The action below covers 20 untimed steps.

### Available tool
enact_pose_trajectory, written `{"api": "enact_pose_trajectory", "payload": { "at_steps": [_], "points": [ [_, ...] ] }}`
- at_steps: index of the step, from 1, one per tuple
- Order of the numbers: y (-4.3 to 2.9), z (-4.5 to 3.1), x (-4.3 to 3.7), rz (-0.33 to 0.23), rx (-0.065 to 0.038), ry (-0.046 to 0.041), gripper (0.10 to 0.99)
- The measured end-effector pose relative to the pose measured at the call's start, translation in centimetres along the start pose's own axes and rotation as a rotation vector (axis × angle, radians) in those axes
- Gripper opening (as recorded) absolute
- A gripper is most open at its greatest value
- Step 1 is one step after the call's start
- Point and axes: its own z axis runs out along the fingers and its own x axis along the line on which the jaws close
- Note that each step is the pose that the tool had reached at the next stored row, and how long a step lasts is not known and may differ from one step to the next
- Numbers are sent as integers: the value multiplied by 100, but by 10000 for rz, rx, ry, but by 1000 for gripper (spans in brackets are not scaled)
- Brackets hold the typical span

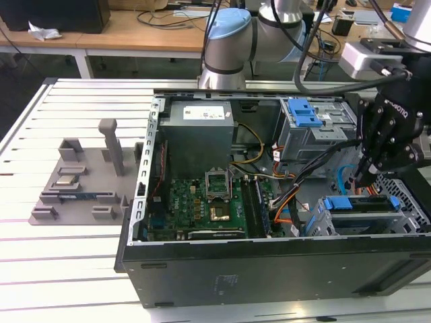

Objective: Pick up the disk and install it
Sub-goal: 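Insert the second disk wire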

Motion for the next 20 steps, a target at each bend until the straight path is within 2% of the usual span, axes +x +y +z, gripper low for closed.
{"api": "enact_pose_trajectory", "payload": {
  "at_steps": [2,6,17,20],
  "points": [
    [-2,42,-1,-293,27,20,161],
    [-31,120,25,-451,43,44,161],
    [-57,230,45,-542,52,50,161],
    [-61,239,45,-571,55,49,161]
  ]
}}
